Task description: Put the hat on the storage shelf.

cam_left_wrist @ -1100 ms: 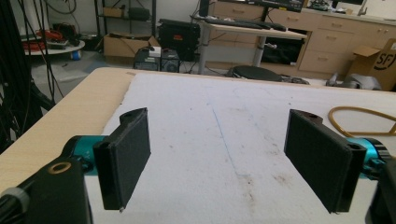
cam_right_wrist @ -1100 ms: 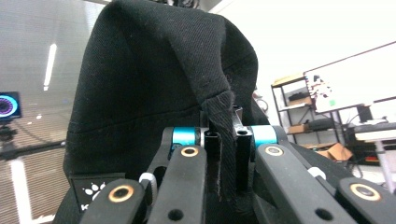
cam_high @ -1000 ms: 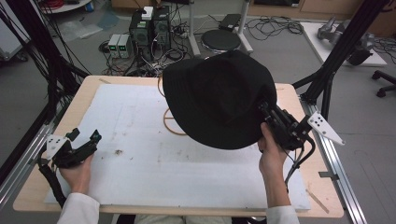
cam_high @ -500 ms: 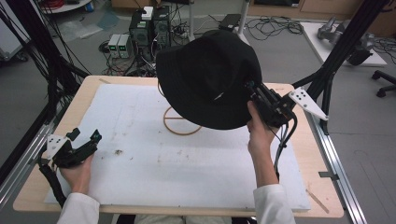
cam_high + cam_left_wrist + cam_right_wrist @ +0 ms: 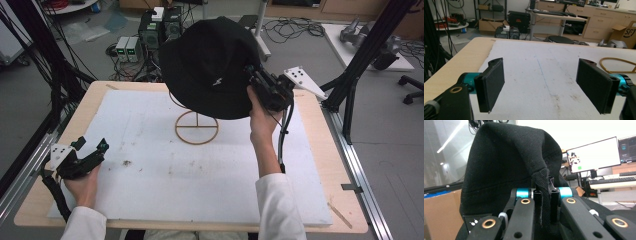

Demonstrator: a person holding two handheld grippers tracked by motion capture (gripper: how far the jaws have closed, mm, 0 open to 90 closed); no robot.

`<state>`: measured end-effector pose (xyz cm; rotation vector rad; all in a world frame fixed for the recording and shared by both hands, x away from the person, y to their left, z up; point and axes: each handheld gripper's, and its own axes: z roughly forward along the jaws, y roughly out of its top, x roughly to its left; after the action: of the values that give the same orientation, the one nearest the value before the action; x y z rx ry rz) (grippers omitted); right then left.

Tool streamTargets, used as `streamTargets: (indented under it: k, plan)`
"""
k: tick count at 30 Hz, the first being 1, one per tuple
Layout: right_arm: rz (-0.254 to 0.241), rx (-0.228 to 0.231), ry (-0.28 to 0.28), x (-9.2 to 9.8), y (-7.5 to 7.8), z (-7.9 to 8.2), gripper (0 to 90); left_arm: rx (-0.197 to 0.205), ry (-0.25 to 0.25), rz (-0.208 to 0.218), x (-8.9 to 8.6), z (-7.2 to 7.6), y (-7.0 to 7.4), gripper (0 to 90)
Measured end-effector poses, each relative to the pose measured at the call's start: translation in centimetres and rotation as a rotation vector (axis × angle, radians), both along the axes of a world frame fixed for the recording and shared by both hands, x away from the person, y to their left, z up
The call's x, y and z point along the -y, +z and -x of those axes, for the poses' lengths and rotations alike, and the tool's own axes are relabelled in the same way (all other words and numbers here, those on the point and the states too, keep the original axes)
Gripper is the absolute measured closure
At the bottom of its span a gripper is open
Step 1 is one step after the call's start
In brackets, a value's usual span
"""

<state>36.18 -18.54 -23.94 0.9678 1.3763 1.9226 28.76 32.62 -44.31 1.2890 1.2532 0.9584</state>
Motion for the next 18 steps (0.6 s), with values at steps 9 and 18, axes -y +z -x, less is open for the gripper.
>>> streamTargets:
  k: [9, 18]
  plan:
    - [-0.010, -0.044, -0.022, -2.8, 1.2, -2.0, 87.4, 0.001, -0.002, 0.000, 0.0, 0.0, 0.0, 22.9]
    - [0.017, -0.054, -0.027, -3.9, 1.2, -2.9, 87.3, 0.001, -0.006, -0.001, 0.0, 0.0, 0.0, 23.0]
